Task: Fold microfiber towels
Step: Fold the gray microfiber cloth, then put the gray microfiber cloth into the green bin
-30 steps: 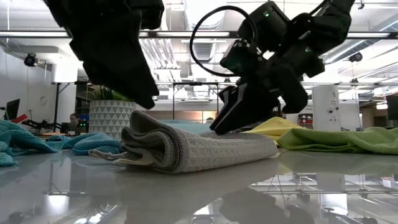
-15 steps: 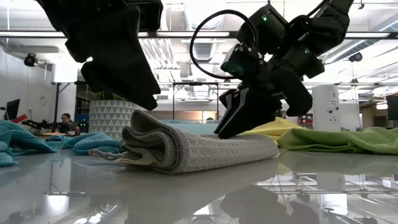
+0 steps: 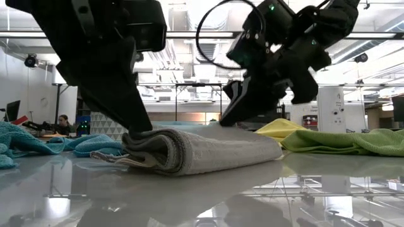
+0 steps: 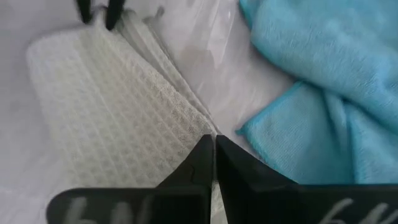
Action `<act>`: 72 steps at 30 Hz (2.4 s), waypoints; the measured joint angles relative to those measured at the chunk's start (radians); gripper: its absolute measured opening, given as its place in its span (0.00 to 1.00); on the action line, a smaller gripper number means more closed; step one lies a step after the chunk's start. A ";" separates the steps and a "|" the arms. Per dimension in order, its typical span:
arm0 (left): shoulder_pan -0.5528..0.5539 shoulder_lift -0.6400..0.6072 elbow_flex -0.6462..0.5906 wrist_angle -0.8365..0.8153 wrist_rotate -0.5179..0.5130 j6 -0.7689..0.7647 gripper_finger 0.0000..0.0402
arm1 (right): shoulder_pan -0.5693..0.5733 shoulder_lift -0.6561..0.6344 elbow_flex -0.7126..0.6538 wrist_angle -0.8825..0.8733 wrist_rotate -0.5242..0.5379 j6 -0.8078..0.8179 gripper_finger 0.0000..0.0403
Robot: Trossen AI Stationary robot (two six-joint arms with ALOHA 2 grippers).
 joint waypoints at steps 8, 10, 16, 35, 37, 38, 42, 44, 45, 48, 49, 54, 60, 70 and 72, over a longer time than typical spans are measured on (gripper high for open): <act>0.003 -0.072 -0.001 -0.140 -0.046 0.042 0.00 | -0.001 -0.061 0.000 -0.024 0.007 -0.038 0.02; 0.008 -0.083 -0.001 -0.162 -0.064 0.042 0.01 | -0.003 -0.052 0.000 -0.024 0.010 -0.042 0.02; 0.027 -0.099 -0.058 -0.172 -0.163 -0.010 0.00 | -0.020 0.006 0.000 -0.001 0.055 -0.058 0.02; 0.074 -0.104 -0.204 -0.116 -0.202 -0.190 0.10 | -0.027 0.076 0.011 -0.009 0.117 -0.059 0.03; 0.074 -0.104 -0.203 -0.121 -0.201 -0.193 0.15 | -0.027 0.075 0.024 -0.027 0.117 -0.055 0.04; 0.073 -0.104 -0.202 -0.123 -0.201 -0.193 0.18 | -0.027 0.075 0.032 -0.045 0.117 -0.055 0.06; 0.073 -0.107 -0.198 -0.125 -0.193 -0.191 0.29 | -0.027 0.075 0.080 -0.140 0.118 -0.032 0.13; 0.074 -0.116 -0.196 -0.127 -0.164 -0.158 0.33 | -0.027 0.075 0.114 -0.198 0.117 -0.012 0.17; 0.073 -0.122 -0.195 -0.125 -0.145 -0.133 0.35 | -0.027 0.074 0.131 -0.232 0.117 -0.009 0.19; 0.073 -0.154 -0.194 -0.128 -0.123 -0.090 0.38 | -0.027 0.074 0.183 -0.336 0.117 0.011 0.24; 0.073 -0.167 -0.194 -0.126 -0.123 -0.074 0.38 | -0.027 0.074 0.198 -0.366 0.117 0.016 0.25; 0.073 -0.234 -0.197 -0.155 -0.125 -0.004 0.38 | -0.026 0.074 0.267 -0.487 0.116 0.052 0.29; 0.071 -0.269 -0.197 -0.056 -0.164 0.101 0.38 | -0.026 0.074 0.343 -0.623 0.116 0.122 0.30; 0.068 -0.064 -0.195 0.199 -0.202 0.187 0.31 | 0.041 0.076 0.300 -0.454 0.113 0.195 0.24; 0.068 -0.039 -0.201 0.195 -0.203 0.150 0.27 | 0.046 0.080 0.260 -0.368 0.117 0.201 0.24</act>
